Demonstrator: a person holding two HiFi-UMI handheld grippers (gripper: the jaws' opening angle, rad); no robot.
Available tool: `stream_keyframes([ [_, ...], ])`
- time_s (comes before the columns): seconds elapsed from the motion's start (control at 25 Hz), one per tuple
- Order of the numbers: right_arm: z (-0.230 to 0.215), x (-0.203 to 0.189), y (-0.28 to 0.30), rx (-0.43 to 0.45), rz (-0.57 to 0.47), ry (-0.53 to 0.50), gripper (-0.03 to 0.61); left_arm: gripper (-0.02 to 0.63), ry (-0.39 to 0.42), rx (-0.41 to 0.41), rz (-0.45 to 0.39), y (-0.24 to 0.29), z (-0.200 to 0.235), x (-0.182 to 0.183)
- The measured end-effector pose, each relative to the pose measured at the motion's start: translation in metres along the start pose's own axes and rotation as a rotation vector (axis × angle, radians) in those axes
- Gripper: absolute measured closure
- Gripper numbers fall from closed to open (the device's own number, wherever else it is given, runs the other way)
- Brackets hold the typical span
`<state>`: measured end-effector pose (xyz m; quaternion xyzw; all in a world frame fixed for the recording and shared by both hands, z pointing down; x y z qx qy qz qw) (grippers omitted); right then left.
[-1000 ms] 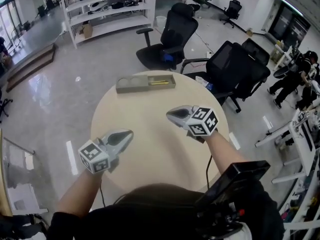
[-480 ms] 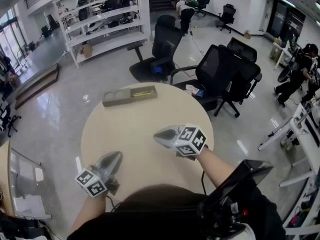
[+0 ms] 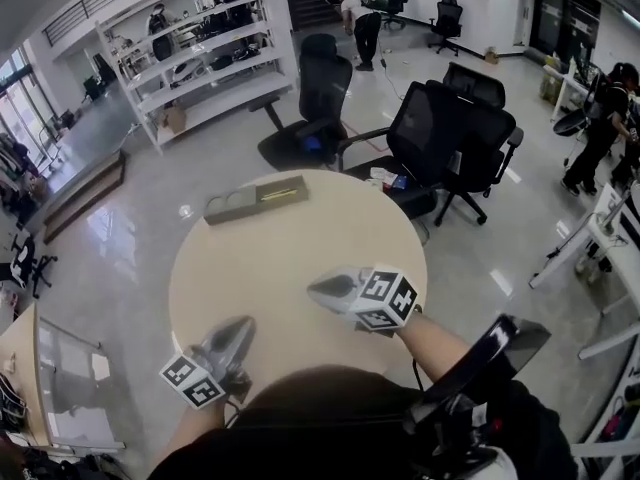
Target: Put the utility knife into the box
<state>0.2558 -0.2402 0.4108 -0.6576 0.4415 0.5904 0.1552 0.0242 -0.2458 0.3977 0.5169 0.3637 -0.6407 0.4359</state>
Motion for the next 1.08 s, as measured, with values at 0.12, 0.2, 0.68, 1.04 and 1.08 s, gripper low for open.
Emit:
stream_keyframes([
  [0.12,0.008,-0.002,0.009,-0.022,0.001,0.014,0.565,0.615,0.003,-0.021,-0.019,-0.008,0.007,0.000],
  [0.2,0.013,-0.004,0.020,-0.031,0.003,0.028,0.565,0.615,-0.008,-0.032,-0.020,-0.017,0.013,-0.002],
  [0.68,0.033,0.000,0.064,-0.036,0.049,0.030,0.565,0.615,-0.073,-0.055,-0.038,-0.046,0.046,-0.012],
  [1.04,0.030,0.003,0.075,-0.024,0.062,0.027,0.566,0.615,-0.083,-0.055,-0.044,-0.047,0.058,-0.014],
  [1.08,0.029,0.002,0.075,-0.023,0.062,0.028,0.566,0.615,-0.083,-0.055,-0.044,-0.047,0.059,-0.014],
])
Point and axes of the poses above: the fingertips, and each gripper's own axes: y forward along the fingers, z to its left, x out of its top, the point moved 7 cm from there along -y, backward along the fingers, and after that the axes turned 7 degrees about y, right-handed, at the moved point
